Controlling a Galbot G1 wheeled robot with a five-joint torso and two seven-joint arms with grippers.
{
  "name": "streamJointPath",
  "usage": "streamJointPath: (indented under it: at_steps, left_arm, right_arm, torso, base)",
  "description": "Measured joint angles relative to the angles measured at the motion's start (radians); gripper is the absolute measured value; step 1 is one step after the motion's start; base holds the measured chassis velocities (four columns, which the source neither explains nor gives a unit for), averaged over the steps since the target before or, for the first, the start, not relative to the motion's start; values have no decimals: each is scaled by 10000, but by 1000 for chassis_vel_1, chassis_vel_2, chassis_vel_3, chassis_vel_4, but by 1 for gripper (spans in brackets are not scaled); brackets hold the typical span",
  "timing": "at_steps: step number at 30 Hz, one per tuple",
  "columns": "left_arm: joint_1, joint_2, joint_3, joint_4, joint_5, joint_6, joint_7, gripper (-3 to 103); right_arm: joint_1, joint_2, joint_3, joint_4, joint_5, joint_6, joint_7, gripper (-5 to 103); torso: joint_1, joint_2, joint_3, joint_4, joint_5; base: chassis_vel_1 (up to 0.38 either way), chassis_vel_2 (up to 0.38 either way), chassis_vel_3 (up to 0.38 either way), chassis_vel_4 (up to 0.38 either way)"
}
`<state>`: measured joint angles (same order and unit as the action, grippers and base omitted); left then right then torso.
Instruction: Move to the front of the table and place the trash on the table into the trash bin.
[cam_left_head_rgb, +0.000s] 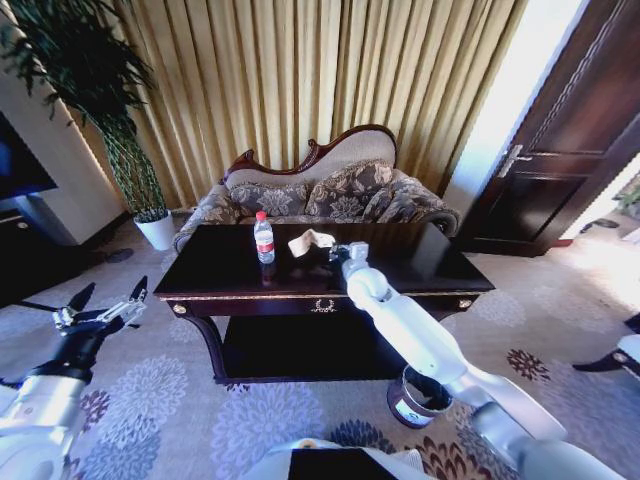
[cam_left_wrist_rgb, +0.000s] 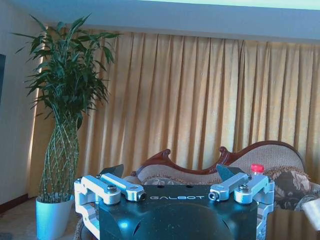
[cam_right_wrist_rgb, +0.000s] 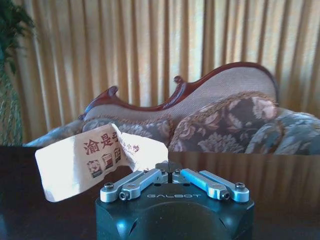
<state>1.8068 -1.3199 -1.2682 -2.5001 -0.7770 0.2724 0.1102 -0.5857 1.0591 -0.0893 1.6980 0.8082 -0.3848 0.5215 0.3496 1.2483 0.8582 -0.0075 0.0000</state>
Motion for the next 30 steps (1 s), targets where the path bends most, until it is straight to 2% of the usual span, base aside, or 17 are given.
streamJointPath:
  at_steps: [3, 7, 8, 9, 11, 12, 14, 16, 18, 25, 30]
  left_arm:
    - [-30, 50, -18, 0, -29, -15, 10, 100]
    - [-84, 96, -82, 1, -146, -46, 78, 100]
    - [-84, 96, -82, 1, -146, -46, 78, 100]
    - [-75, 68, -99, 55, -23, -112, 137, 100]
    - [-68, 27, -123, 145, 164, -214, 221, 100]
    - [-68, 27, -123, 145, 164, -214, 221, 100]
    - [-82, -12, -213, 171, 228, -226, 249, 100]
    - [-99, -13, -231, 175, 211, -220, 254, 100]
    - [-161, 21, -270, 259, 176, -149, 255, 100]
    - [-154, 140, -264, 367, 168, 14, 271, 100]
    - [-159, 206, -229, 426, 166, 26, 273, 100]
  right_arm:
    - [-280, -363, 304, 410, 226, 67, 10, 0]
    - [-1258, -1394, 1379, 1505, 461, 119, 17, 0]
    - [-1258, -1394, 1379, 1505, 461, 119, 17, 0]
    - [-1708, -1880, 1890, 2086, 529, 119, 20, 0]
    - [-2110, -2329, 2332, 2650, 603, 120, 29, 0]
    - [-2110, -2329, 2332, 2650, 603, 120, 29, 0]
    - [-2881, -2931, 3068, 3662, 895, 142, 153, 0]
    - [-3095, -3045, 3254, 3887, 952, 145, 192, 0]
    - [-4062, -3410, 3961, 4726, 1074, 149, 298, 0]
    - [-5863, -3543, 5469, 6450, 1606, -33, 727, 0]
    - [-6635, -3401, 6279, 6942, 1642, -64, 777, 0]
  torso:
    - [0, 0, 0, 1, 0]
    - [0, 0, 0, -2, 2]
    - [0, 0, 0, -2, 2]
    - [0, 1, 0, -3, 2]
    - [0, 0, 0, -1, -1]
    - [0, 0, 0, -1, -1]
    - [-1, 2, -1, -1, 0]
    - [-1, 1, -1, 3, -1]
    - [-1, 2, -1, -2, -1]
    - [-1, 2, -1, 2, -2]
    - [-1, 2, -1, 2, -2]
  base:
    - [0, 0, 0, 0]
    - [0, 0, 0, 0]
    - [0, 0, 0, 0]
    - [0, 0, 0, 0]
    - [0, 0, 0, 0]
    - [0, 0, 0, 0]
    - [0, 0, 0, 0]
    - [0, 0, 0, 0]
    - [0, 0, 0, 0]
    - [0, 0, 0, 0]
    - [0, 0, 0, 0]
